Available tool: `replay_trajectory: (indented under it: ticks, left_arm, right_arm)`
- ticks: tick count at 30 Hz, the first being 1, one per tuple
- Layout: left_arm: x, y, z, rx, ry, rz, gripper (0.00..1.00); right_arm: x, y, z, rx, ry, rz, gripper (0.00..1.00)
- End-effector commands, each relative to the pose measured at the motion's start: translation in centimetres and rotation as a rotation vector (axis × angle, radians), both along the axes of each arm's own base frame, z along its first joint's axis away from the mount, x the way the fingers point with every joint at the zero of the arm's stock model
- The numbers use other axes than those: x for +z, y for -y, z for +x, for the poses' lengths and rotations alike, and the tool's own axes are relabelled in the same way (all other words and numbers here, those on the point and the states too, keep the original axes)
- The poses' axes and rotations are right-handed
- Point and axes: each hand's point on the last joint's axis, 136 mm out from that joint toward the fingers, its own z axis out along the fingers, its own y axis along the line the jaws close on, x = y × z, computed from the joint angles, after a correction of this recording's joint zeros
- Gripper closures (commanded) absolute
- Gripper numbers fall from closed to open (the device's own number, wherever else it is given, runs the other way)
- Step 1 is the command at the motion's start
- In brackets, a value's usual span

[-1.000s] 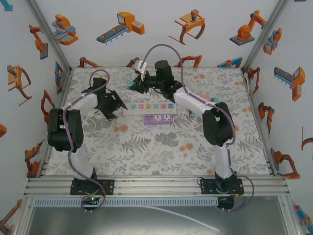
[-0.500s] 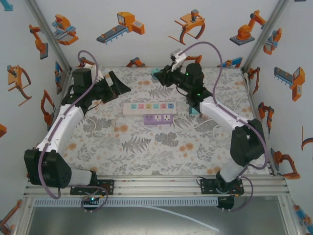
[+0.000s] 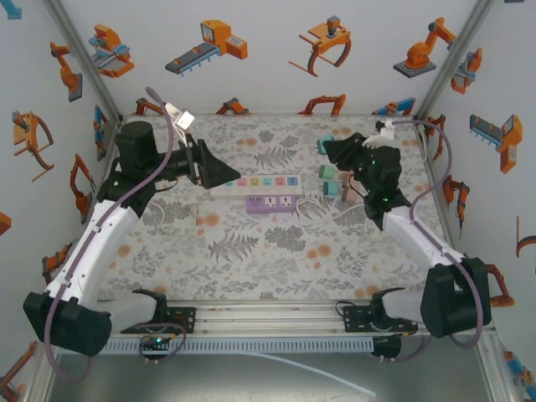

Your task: Pull the plug off the socket

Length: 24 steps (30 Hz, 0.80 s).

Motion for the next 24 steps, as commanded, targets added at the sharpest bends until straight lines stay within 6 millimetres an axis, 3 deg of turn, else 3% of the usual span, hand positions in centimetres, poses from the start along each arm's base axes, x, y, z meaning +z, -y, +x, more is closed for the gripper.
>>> replay_trajectory:
  ticks: [1, 5, 10, 21, 24]
  left_arm:
    - [0.7, 0.6, -3.0, -0.098, 0.127, 0.010, 0.03]
    - [0.4, 0.5, -4.8, -0.124, 0.179, 0.037, 0.03]
    - [0.3, -0.1, -5.8, -0.113, 0.225, 0.068, 0.03]
    - [0.0, -0.4, -5.6, -0.095, 0.229, 0.091, 0.03]
    - [-0.2, -0.4, -5.6, -0.087, 0.223, 0.097, 0.03]
  right_arm:
    - [-0.5, 2.3, -1.2, -0.098, -0.032, 0.145, 1.00]
    - [-4.6, 4.4, -2.7, -0.208, -0.172, 0.202, 1.00]
    - [-8.7, 5.4, -4.0, -0.269, -0.289, 0.206, 1.00]
    - [-16.0, 5.8, -3.8, -0.322, -0.455, 0.202, 1.00]
    - [-17.9, 6.6, -3.8, -0.377, -0.480, 0.179, 1.00]
